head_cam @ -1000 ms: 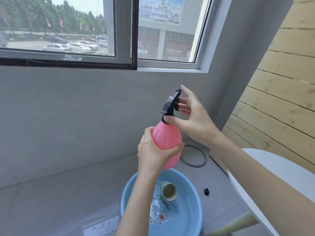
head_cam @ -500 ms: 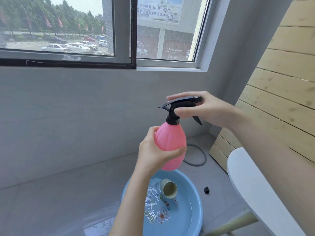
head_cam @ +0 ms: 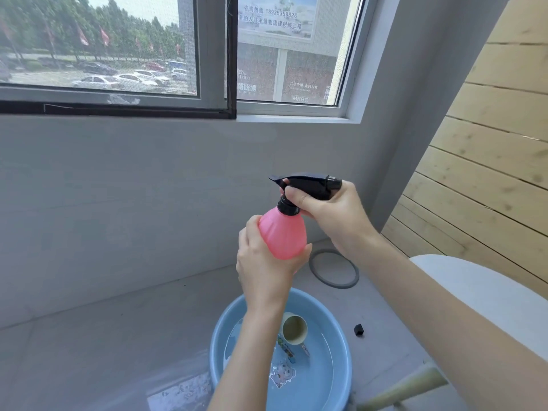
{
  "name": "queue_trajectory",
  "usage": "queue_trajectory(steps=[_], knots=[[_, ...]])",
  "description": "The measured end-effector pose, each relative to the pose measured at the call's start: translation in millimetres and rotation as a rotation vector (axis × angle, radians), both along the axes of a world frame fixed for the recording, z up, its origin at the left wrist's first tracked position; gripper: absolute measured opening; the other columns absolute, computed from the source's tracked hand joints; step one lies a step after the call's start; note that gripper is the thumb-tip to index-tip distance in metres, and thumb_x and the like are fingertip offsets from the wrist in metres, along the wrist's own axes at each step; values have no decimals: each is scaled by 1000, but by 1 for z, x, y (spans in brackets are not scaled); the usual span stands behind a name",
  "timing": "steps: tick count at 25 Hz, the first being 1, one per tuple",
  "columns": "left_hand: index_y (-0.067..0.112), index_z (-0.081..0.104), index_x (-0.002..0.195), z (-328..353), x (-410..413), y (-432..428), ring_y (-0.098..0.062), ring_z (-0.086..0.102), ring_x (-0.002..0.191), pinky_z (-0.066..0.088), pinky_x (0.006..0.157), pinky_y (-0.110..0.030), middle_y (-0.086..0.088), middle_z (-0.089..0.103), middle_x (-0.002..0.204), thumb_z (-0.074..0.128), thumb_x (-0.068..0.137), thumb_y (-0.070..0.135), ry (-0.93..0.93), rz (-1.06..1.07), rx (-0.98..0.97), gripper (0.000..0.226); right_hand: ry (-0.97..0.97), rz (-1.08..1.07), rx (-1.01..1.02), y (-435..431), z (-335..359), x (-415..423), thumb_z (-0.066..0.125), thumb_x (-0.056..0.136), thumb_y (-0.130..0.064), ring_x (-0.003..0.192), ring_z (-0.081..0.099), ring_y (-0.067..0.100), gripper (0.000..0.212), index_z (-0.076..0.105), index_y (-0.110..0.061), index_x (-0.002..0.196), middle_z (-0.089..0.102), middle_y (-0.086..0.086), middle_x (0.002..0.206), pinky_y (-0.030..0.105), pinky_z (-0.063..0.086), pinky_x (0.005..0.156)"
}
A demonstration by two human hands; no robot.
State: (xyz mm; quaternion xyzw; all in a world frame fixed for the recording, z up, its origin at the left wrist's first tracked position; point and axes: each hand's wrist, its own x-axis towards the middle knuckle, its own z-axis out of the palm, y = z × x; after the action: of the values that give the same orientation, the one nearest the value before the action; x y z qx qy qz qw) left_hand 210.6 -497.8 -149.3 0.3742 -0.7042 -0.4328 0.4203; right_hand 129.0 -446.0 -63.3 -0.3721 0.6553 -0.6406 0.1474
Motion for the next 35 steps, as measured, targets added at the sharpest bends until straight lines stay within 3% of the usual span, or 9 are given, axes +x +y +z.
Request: queue_trajectory(steps=[3, 7, 11, 16, 23, 32, 35], knots=[[27, 43, 127, 0, 2, 0, -7, 42, 92, 34, 76, -26, 10, 51, 117, 86, 57, 47, -6, -17, 10, 85, -3, -34, 16, -3, -1, 2, 77, 79, -12, 94, 70, 21, 12, 76, -22, 84, 76, 3, 90, 47, 52, 94], [43, 38, 128, 3, 14, -12, -10, 50, 108, 47, 91, -35, 13, 48, 119, 85, 46, 56, 24, -279, 195, 95, 57, 61, 84, 2, 19, -8, 72, 82, -4, 92, 68, 24, 14, 73, -5, 96, 72, 20, 100, 47, 53, 92], [52, 34, 124, 5, 23, -14, -1, 54, 104, 52, 79, -25, 19, 52, 116, 89, 49, 45, -78, -521, 214, 93, -22, 200, 109, 18, 32, -22, 67, 84, -2, 100, 68, 28, 25, 67, 7, 108, 70, 22, 104, 35, 56, 88], [49, 35, 118, 2, 14, -7, -11, 56, 100, 51, 86, -38, 25, 53, 103, 83, 45, 56, -134, -338, 87, 87, -62, 177, 63, 16, 21, -22, 67, 84, -3, 103, 67, 30, 25, 67, 7, 107, 70, 22, 106, 40, 54, 92], [32, 33, 135, 3, 6, 4, -19, 54, 107, 46, 85, -36, 12, 54, 121, 84, 53, 53, -133, -154, -45, 98, 18, -21, -36, 16, 11, -6, 72, 83, -7, 98, 69, 30, 13, 74, -6, 96, 74, 15, 97, 45, 53, 93], [42, 35, 124, 27, 9, 47, -15, 55, 103, 50, 87, -40, 20, 53, 106, 76, 40, 66, -59, -358, -3, 96, -8, 81, 146, 81, 57, -6, 59, 94, -17, 106, 67, 29, 22, 67, -3, 109, 68, 20, 112, 37, 53, 95], [43, 38, 122, 40, 3, 69, -13, 55, 101, 51, 87, -40, 22, 52, 102, 72, 35, 68, -44, -460, -18, 97, 160, -59, 300, 123, 79, -7, 63, 91, -28, 79, 71, 18, 21, 70, -8, 91, 73, 10, 91, 34, 57, 80]])
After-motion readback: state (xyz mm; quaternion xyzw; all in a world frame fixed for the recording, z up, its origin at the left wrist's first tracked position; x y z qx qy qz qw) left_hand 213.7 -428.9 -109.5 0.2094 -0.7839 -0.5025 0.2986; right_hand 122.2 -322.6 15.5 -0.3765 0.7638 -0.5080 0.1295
